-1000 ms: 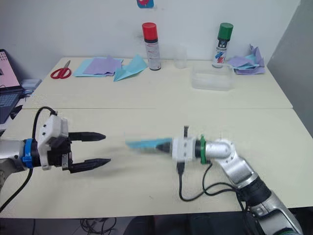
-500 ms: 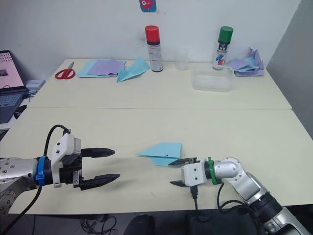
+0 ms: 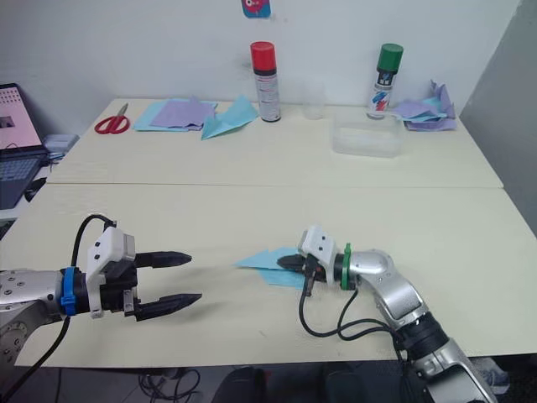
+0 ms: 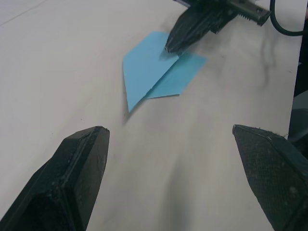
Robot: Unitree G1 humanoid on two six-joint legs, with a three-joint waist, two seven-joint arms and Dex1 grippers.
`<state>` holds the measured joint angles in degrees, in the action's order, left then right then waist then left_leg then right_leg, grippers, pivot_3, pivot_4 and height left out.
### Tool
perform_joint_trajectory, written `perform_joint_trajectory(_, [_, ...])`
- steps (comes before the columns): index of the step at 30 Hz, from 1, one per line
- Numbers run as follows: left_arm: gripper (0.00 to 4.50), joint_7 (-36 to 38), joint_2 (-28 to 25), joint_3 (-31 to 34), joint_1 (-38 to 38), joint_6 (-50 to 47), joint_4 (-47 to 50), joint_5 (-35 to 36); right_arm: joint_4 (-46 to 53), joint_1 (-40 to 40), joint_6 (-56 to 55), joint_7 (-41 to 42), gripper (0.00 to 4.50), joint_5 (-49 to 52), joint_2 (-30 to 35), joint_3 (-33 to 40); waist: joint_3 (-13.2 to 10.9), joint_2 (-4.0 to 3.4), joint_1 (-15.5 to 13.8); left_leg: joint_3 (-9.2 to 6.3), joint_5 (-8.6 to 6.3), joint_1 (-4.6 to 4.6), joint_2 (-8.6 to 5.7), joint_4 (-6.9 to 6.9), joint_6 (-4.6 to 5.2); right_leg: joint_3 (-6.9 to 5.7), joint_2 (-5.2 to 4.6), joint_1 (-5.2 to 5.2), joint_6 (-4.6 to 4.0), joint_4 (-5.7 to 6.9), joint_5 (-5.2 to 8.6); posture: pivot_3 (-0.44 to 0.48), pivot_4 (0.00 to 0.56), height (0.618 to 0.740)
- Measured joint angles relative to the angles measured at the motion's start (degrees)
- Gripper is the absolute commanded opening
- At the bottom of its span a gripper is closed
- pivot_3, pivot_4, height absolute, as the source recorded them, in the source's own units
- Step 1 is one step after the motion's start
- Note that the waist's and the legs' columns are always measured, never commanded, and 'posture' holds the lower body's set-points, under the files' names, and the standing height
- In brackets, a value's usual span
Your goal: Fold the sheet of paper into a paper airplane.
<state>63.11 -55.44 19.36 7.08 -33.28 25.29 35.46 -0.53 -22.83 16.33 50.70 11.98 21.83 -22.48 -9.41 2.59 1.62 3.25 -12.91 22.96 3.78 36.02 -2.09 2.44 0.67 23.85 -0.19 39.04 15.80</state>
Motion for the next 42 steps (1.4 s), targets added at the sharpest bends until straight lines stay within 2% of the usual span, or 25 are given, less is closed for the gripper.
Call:
perform_joint_trajectory(8, [4.5,-1.7,0.1,-0.9,-0.9,-0.1,0.9,-0.2,0.2,1.2,1.2,0.5,0.02,-3.9,-0.2,-2.5,0.0,0.0,0.1,0.0,0.0,-0.09,-0.05,0.03,0.0,-0.03,0.01,-0.08,0.28,0.03,0.07,0.0,0.15,0.74])
perform_joint_trajectory(16, [4.5,-6.5,4.9,-11.4,-9.5,0.6,-4.7,-5.7,-0.8,0.9,0.4,0.5,0.02,-5.7,-1.4,-2.7,0.1,0.06,0.2,0.01,0.0,-0.2,-0.07,0.04,0.0,-0.09,0.14,-0.19,0.24,0.05,0.05,0.0,0.15,0.74])
perform_joint_trajectory(21, [4.5,-8.6,11.3,-19.7,-18.0,4.4,-15.6,-12.4,-1.0,1.1,0.2,0.5,0.02,-6.3,-1.6,-2.4,0.1,0.11,0.1,0.02,0.0,-0.26,-0.09,0.07,0.01,-0.14,0.23,-0.31,0.2,0.05,0.02,0.0,0.15,0.74])
perform_joint_trajectory(25, [4.5,-7.6,16.5,-23.8,-24.9,4.9,-24.5,-13.7,-0.7,1.4,0.1,0.5,0.02,-6.4,-1.6,-2.4,0.1,0.16,0.1,0.04,0.0,-0.24,-0.11,0.13,0.01,-0.12,0.25,-0.33,0.25,0.04,-0.01,0.0,0.15,0.74])
perform_joint_trajectory(32, [4.5,-3.1,20.1,-28.0,-32.1,3.8,-34.6,-15.1,-0.6,1.5,0.0,0.5,0.02,-6.8,-1.7,-2.5,0.2,0.17,0.1,0.01,0.01,-0.24,-0.12,0.13,0.01,-0.19,0.27,-0.36,0.26,0.05,-0.01,0.0,0.15,0.74])
perform_joint_trajectory(35, [3.94,-1.6,21.2,-28.8,-33.8,4.7,-36.8,-16.2,-0.6,1.5,0.1,0.4,0.0,-6.8,-1.6,-2.4,0.2,0.17,0.1,0.02,0.01,-0.25,-0.13,0.16,0.01,-0.18,0.26,-0.4,0.27,0.05,-0.02,0.0,0.15,0.74])
perform_joint_trajectory(42, [1.68,1.8,22.4,-30.5,-34.9,5.1,-38.3,-17.6,1.3,1.9,2.5,-0.1,0.0,-6.8,-1.6,-2.4,0.2,0.17,0.1,0.01,0.01,-0.24,-0.13,0.16,0.01,-0.18,0.26,-0.4,0.28,0.03,-0.02,0.0,0.15,0.74])
